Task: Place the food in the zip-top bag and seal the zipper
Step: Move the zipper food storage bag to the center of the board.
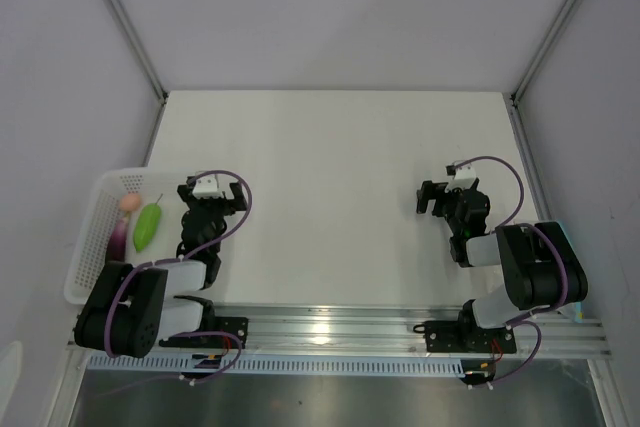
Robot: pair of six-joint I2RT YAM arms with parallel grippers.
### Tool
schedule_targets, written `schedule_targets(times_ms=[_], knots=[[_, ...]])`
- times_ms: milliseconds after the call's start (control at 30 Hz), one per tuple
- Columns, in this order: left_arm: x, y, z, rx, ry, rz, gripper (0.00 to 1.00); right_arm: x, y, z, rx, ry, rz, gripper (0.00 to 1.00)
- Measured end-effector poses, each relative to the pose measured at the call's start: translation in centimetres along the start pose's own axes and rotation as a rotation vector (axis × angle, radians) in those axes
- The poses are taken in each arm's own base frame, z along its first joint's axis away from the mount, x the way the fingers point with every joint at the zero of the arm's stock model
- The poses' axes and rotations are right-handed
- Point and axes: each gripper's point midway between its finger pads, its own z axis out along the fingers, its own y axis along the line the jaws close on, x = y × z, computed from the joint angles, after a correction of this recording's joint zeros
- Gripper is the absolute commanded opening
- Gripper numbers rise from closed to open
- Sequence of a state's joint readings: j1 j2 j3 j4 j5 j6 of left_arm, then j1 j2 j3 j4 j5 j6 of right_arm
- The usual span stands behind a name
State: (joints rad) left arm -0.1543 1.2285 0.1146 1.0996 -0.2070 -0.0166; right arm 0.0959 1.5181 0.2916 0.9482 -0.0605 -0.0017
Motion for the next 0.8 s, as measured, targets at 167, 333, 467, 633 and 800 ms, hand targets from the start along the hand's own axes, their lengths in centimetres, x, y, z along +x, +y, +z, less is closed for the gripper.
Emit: schedule_targets(times_ms=[167, 333, 467, 633, 800], knots=[[0.0, -0.2, 0.0, 0.011, 0.0, 0.009, 0.99, -0.2, 0.0, 0.0, 0.0, -0.007, 0.0, 0.99], [-0.7, -0.8, 0.0, 0.052, -0.023, 0.026, 0.99, -0.2, 0.0, 0.0, 0.0, -0.008, 0.0, 0.99], [-2.6, -1.0, -0.4, 0.067, -0.077, 0.035, 0.99, -0.3, -0.2, 0.0, 0.013, -0.01, -0.001, 0.99], [-5.2, -2.3, -1.5, 0.111, -0.144, 0.05, 1.0, -2.0, 0.3, -0.8, 0.045, -0.034, -0.012, 0.99], [-6.4, -3.0, -2.8, 0.143, -0.161, 0.035, 1.0, -5.7, 0.7, -2.1, 0.087, -0.081, -0.011, 1.0]])
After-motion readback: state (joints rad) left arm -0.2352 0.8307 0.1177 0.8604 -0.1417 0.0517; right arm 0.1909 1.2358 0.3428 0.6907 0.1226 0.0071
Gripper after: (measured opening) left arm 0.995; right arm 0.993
